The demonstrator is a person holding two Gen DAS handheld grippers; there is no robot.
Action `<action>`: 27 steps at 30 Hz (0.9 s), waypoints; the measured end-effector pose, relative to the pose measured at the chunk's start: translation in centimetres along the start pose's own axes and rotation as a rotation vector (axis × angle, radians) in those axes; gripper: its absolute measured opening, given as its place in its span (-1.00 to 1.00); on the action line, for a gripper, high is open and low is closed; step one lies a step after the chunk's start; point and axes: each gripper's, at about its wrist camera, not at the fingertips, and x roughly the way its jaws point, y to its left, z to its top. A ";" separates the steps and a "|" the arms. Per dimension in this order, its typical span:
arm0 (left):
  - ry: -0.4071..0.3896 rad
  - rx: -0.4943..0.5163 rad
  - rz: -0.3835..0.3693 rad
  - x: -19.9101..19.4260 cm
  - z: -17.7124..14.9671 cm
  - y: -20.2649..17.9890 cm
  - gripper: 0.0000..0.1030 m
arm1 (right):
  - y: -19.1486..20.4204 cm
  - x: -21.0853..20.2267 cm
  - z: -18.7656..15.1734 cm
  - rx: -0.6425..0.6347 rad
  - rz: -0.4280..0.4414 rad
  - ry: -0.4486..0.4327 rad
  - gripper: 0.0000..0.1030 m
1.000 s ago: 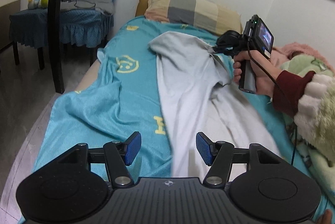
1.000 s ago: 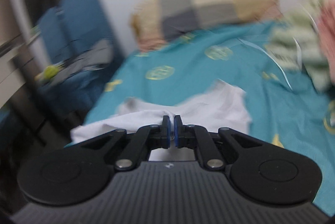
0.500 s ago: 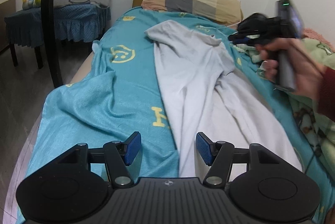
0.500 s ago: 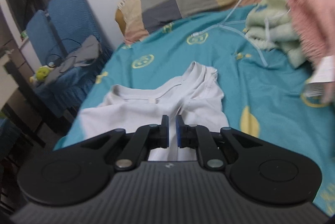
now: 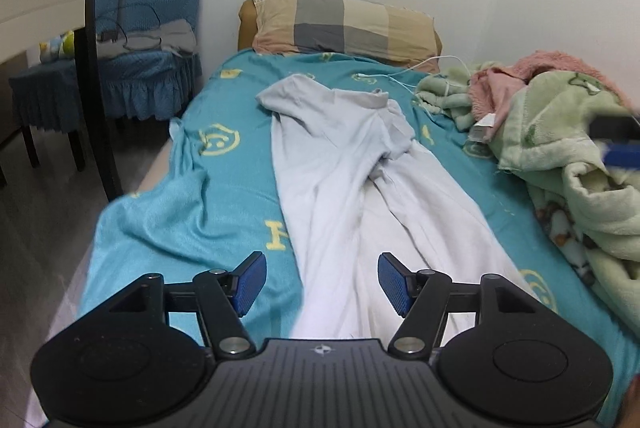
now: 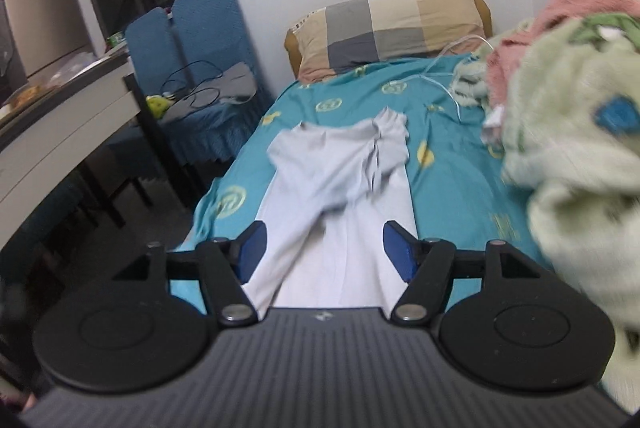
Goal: Fold clothes
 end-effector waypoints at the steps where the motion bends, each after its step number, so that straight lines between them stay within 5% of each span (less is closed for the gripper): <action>1: 0.010 -0.018 -0.005 -0.3 -0.4 0.1 0.25 | -0.4 -1.1 -1.1 0.020 0.003 -0.009 0.29; 7: 0.104 -0.092 0.041 -1.1 -1.9 0.9 0.26 | -2.7 -3.0 -5.1 0.107 -0.043 0.038 0.29; 27: 0.457 -0.334 0.082 -0.5 -4.4 4.3 0.26 | -5.9 -1.9 -6.0 0.219 0.015 0.074 0.29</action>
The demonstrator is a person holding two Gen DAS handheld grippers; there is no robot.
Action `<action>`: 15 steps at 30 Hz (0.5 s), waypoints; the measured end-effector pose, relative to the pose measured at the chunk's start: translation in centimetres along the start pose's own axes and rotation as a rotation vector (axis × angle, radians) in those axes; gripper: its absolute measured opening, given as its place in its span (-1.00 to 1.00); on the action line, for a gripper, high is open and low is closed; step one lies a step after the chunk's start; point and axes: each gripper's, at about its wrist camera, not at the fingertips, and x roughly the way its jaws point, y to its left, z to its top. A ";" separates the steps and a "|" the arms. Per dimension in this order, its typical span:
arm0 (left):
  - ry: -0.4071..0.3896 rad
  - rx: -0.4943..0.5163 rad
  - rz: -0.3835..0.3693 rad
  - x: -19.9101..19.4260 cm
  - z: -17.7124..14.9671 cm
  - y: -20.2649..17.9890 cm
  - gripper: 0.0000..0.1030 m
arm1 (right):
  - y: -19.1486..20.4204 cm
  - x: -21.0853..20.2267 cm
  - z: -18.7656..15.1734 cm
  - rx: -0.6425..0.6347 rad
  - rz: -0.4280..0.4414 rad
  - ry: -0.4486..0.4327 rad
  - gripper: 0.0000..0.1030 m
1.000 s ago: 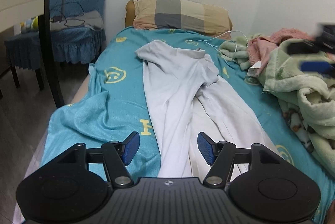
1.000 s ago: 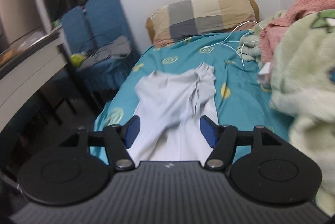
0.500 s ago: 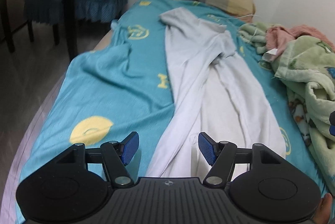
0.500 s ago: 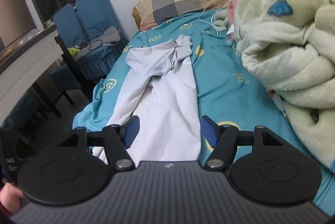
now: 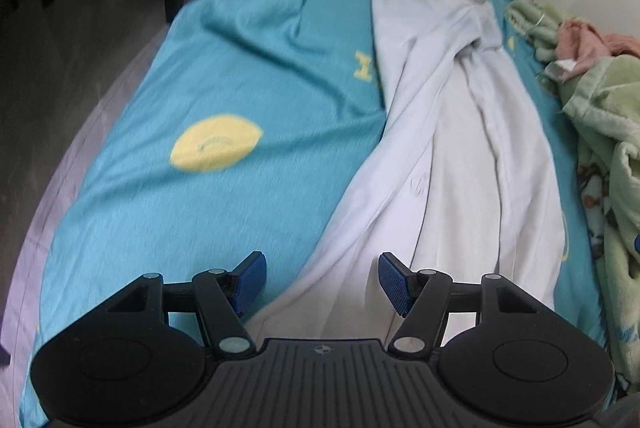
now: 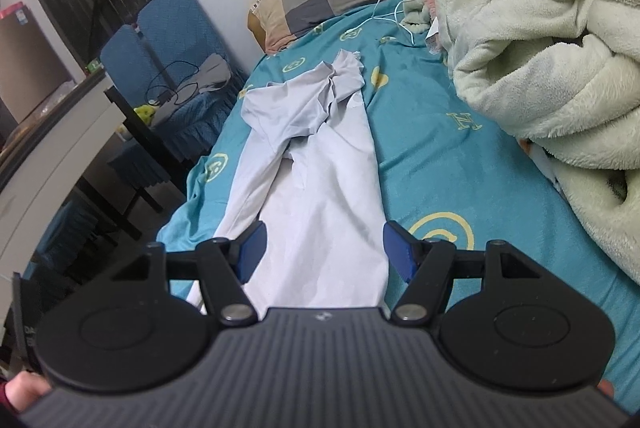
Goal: Fold clothes
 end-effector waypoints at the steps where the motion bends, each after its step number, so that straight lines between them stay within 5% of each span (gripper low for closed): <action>1: 0.019 -0.009 -0.004 0.2 -0.1 0.1 0.26 | -0.1 0.0 0.0 0.003 0.002 0.001 0.29; 7: 0.073 -0.006 -0.003 0.6 -0.1 0.0 0.14 | -0.2 0.1 0.0 0.014 0.012 0.012 0.29; 15: 0.125 0.157 0.020 -0.3 -1.0 -2.2 -0.46 | -0.3 0.2 -0.1 0.023 0.016 0.027 0.29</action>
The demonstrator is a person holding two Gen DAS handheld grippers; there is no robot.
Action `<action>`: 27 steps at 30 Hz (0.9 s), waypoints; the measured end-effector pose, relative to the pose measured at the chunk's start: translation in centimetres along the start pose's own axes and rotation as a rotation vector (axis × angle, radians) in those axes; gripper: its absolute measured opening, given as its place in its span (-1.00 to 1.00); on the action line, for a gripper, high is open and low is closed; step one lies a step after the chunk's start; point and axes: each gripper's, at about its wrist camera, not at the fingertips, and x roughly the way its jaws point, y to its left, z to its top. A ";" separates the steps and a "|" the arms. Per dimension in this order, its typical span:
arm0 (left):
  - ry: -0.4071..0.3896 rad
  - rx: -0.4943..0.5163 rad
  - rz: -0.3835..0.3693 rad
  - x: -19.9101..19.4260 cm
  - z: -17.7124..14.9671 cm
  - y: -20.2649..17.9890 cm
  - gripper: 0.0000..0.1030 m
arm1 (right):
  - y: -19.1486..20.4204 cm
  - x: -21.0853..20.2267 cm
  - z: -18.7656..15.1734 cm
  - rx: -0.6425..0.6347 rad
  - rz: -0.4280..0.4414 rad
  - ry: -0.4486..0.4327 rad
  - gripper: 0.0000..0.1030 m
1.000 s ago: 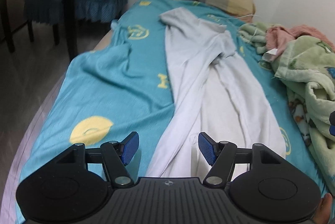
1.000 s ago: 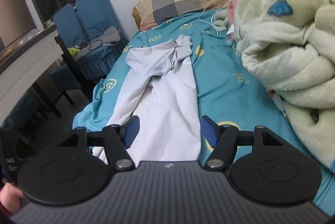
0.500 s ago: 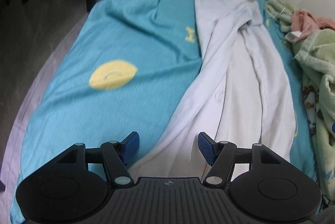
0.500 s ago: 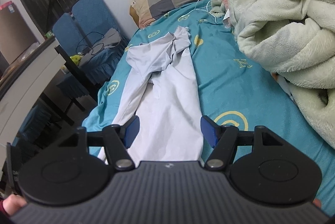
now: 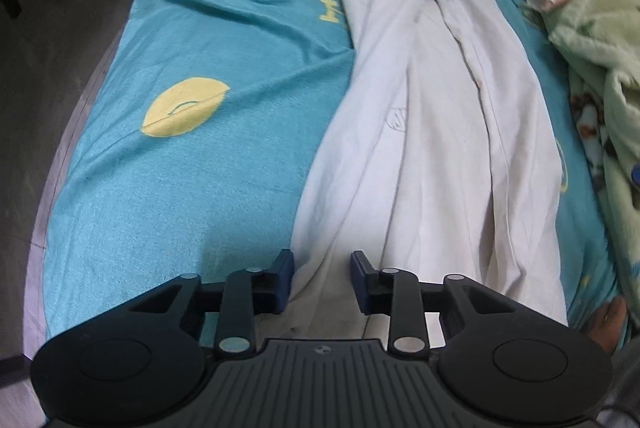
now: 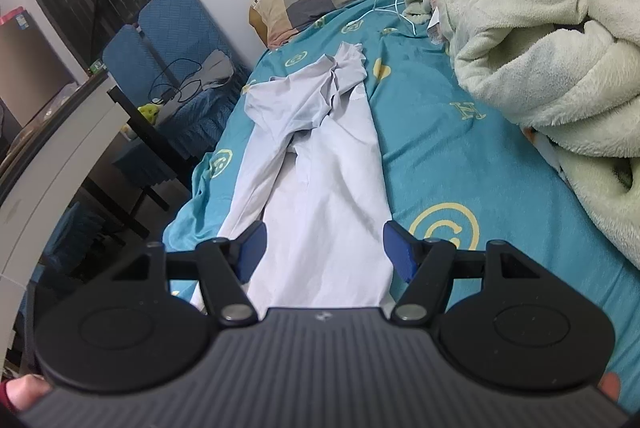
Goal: Fold clothes
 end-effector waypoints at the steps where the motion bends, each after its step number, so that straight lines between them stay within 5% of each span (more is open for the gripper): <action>1: 0.003 0.019 0.004 -0.1 -0.1 -0.3 -0.53 | 0.0 0.1 0.0 0.000 0.001 0.003 0.29; 5: -0.013 0.119 0.048 -1.2 -0.3 -1.7 -0.88 | 0.1 0.2 -0.1 -0.003 -0.002 0.014 0.29; 11: -0.077 0.306 0.135 -4.5 -0.8 -5.3 -0.93 | -0.2 0.3 -0.1 0.010 -0.001 0.023 0.29; 18: -0.143 0.419 0.099 -7.5 -2.2 -10.9 -0.94 | -0.4 0.3 0.0 0.016 -0.008 0.021 0.29; 27: -0.127 0.467 -0.002 -1.2 -4.5 -14.0 -0.90 | -1.4 0.4 0.1 0.066 -0.016 0.027 0.29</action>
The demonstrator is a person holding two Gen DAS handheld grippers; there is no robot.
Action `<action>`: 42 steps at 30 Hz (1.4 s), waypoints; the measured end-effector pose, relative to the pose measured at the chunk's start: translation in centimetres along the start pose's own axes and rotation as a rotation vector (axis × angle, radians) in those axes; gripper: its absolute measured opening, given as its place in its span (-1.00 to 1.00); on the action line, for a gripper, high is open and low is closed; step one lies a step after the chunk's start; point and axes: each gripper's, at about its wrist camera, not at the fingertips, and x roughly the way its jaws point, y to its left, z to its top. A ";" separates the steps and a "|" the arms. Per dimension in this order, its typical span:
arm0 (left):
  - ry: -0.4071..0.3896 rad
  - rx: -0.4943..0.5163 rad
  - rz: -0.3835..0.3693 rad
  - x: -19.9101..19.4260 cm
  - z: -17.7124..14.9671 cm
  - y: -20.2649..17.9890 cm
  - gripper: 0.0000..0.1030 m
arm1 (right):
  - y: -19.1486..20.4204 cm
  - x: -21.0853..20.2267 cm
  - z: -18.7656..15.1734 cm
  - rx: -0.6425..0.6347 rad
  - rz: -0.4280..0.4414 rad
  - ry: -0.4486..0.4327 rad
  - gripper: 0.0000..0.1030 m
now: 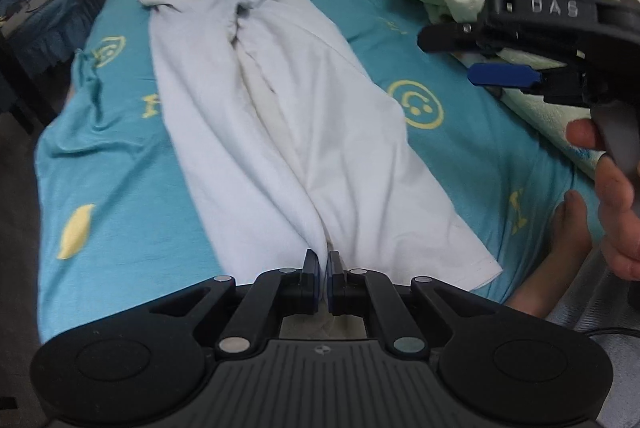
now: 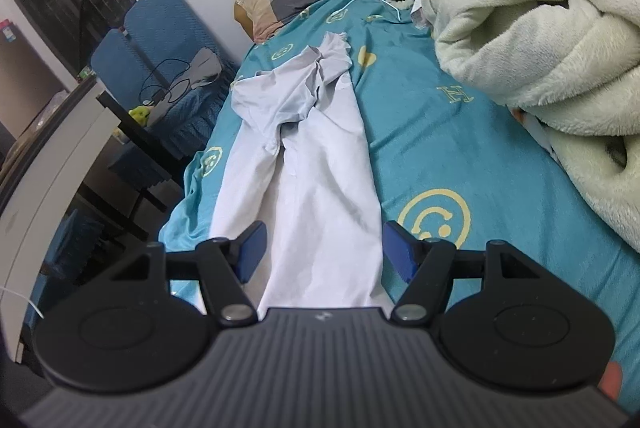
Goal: Fold clothes
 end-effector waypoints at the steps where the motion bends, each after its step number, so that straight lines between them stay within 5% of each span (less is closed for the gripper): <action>1: -0.001 0.009 -0.005 0.6 -0.3 0.0 -0.89 | -0.1 0.0 0.0 0.008 0.000 0.002 0.29; 8: -0.055 0.020 -0.108 -0.1 -2.0 1.2 -0.05 | -1.2 0.3 0.1 0.072 0.010 0.025 0.31; 12: -0.150 -0.108 -0.197 -2.0 -1.6 4.2 0.34 | -1.9 0.6 0.1 0.116 0.013 0.045 0.31; 16: -0.226 -0.351 -0.249 -2.4 -1.5 9.2 0.42 | -2.9 1.5 -0.3 0.169 -0.004 0.100 0.32; 20: -0.152 -0.496 -0.205 0.4 -1.8 12.3 0.45 | -3.6 2.6 -0.9 0.191 -0.045 0.166 0.33; 23: -0.057 -0.505 -0.205 2.5 -1.8 12.8 0.44 | -4.0 3.4 -1.6 0.201 -0.056 0.219 0.33; 33: 0.034 -0.503 -0.252 4.7 -2.3 12.6 0.44 | -4.4 6.4 -3.2 0.208 -0.084 0.351 0.33; 42: 0.127 -0.468 -0.344 4.7 -3.1 11.3 0.23 | -2.5 6.4 -4.7 0.133 0.018 0.482 0.33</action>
